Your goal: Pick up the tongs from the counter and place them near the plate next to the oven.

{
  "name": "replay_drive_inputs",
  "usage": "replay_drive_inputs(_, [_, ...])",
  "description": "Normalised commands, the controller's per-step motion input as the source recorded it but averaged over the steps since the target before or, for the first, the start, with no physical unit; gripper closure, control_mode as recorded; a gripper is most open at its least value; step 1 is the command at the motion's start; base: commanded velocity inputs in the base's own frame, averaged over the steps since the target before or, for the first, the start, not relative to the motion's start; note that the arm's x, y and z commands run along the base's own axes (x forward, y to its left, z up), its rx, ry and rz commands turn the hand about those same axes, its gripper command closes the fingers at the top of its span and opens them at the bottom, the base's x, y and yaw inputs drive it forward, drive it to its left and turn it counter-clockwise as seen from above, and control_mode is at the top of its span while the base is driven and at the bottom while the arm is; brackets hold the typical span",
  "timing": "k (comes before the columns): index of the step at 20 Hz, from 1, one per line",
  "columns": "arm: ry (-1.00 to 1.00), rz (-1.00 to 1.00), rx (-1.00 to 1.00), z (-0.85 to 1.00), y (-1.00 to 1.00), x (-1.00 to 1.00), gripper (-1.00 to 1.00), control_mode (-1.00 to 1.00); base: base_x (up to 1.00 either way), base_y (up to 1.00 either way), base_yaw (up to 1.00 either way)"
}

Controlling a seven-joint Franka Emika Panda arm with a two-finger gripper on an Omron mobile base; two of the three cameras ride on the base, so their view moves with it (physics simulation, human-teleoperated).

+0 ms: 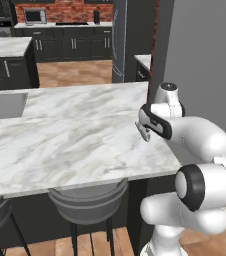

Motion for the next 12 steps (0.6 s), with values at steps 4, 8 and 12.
replay_drive_inputs(4, [0.00, -0.05, 0.00, -0.34, -0.08, 0.54, -1.00, -1.00, 0.00, 0.00, 0.00])
replay_drive_inputs(8, [0.00, -0.05, 0.00, -0.37, -0.15, 0.43, -1.00, -1.00, 0.00, 0.00, 0.00])
replay_drive_inputs(12, [0.00, -0.04, 0.00, -0.36, -0.15, 0.42, -1.00, -1.00, 0.00, 0.00, 0.00])
